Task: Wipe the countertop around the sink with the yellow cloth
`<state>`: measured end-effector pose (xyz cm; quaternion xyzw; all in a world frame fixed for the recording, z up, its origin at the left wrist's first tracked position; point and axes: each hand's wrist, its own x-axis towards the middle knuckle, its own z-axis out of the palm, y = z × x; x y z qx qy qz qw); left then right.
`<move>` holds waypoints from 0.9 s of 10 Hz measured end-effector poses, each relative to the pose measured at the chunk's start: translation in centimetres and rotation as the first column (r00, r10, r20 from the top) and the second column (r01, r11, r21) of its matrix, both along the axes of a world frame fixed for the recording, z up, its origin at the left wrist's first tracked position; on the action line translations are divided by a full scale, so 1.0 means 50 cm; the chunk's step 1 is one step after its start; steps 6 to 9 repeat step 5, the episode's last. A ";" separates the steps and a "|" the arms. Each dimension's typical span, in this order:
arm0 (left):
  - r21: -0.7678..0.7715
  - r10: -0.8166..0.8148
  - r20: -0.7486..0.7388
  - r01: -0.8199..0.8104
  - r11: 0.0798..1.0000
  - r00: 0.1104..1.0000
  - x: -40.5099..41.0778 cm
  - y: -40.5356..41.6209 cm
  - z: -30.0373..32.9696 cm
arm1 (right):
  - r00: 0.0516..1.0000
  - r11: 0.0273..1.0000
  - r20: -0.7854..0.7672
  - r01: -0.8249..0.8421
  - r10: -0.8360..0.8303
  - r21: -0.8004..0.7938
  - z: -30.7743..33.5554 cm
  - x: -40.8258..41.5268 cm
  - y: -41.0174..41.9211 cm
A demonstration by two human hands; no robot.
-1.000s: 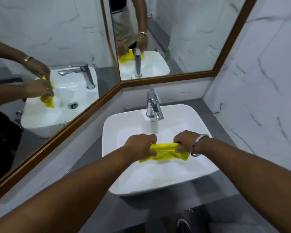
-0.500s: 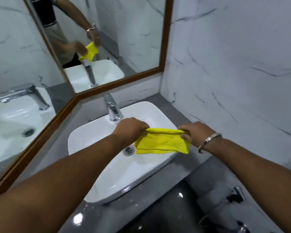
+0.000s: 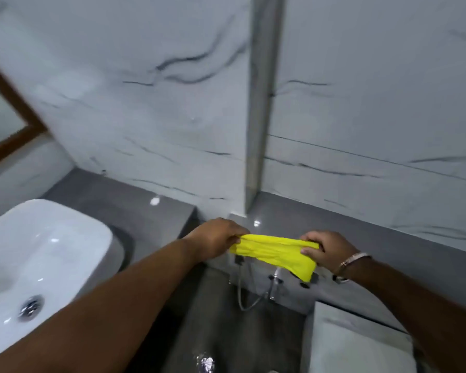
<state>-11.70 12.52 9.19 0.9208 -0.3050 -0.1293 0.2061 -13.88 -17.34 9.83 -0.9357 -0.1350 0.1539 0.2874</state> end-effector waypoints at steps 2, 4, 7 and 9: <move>-0.139 0.143 -0.189 -0.170 0.975 0.972 0.123 -0.166 -0.066 | 0.927 0.934 -0.198 0.343 -0.319 0.098 -0.109 0.076 -0.153; -0.029 0.220 -0.126 -0.225 0.974 0.967 0.227 -0.224 -0.147 | 0.850 0.852 -0.121 0.521 -0.512 0.056 -0.201 0.160 -0.172; 0.066 0.266 -0.051 -0.262 0.963 0.963 0.242 -0.242 -0.163 | 0.822 0.820 0.000 0.569 -0.570 -0.059 -0.215 0.166 -0.164; 0.066 0.266 -0.051 -0.262 0.963 0.963 0.242 -0.242 -0.163 | 0.822 0.820 0.000 0.569 -0.570 -0.059 -0.215 0.166 -0.164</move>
